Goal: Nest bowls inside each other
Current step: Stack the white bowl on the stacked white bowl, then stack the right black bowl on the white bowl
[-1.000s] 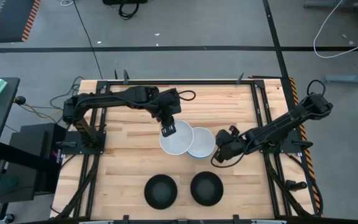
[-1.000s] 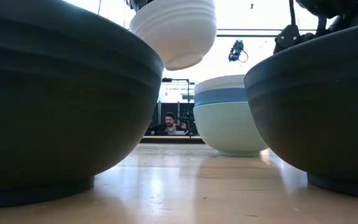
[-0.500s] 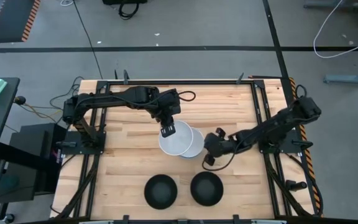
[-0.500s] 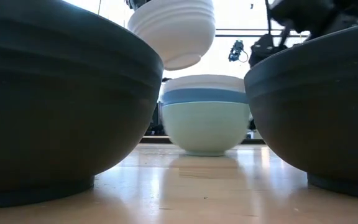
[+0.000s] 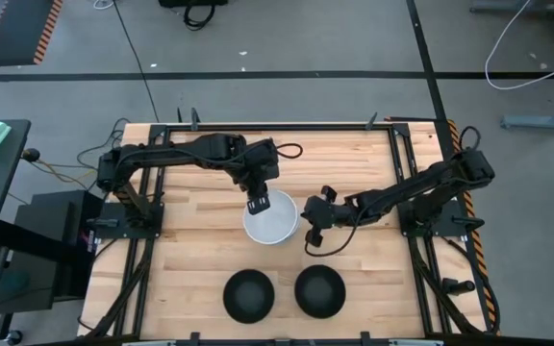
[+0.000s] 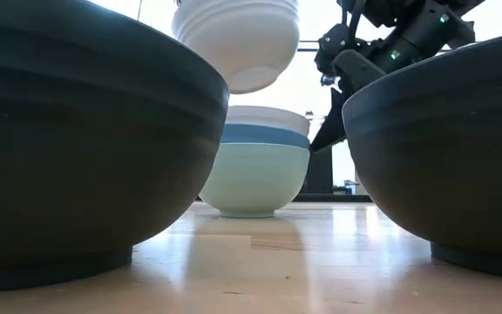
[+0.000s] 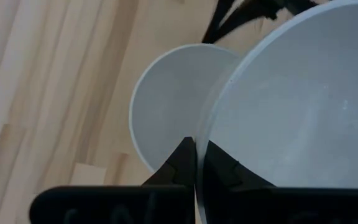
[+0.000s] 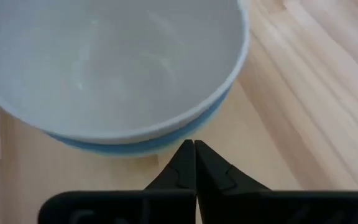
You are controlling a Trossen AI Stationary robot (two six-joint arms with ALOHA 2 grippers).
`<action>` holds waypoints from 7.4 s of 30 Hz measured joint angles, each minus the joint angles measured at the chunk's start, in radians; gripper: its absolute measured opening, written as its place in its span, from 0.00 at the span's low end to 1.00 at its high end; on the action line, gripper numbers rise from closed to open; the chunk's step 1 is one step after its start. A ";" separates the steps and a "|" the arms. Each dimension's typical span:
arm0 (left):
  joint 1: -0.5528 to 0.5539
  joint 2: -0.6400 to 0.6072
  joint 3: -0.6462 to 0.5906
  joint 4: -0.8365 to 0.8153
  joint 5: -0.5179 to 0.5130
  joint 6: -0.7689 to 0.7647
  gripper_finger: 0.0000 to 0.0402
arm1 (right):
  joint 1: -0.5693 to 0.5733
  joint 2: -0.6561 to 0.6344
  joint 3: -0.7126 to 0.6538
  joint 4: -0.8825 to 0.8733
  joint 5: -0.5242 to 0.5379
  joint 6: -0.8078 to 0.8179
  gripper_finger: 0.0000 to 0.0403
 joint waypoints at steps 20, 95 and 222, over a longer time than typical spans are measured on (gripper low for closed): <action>0.053 0.182 0.000 -0.015 0.052 0.037 0.03 | 0.003 -0.190 0.007 -0.212 0.020 0.019 0.00; 0.055 0.222 0.192 -0.112 0.094 0.108 0.01 | 0.004 -0.189 0.005 -0.242 -0.007 0.064 0.01; -0.907 0.043 -0.100 -0.122 -0.516 -0.865 0.16 | 0.506 0.020 0.324 -0.697 -0.273 0.807 0.20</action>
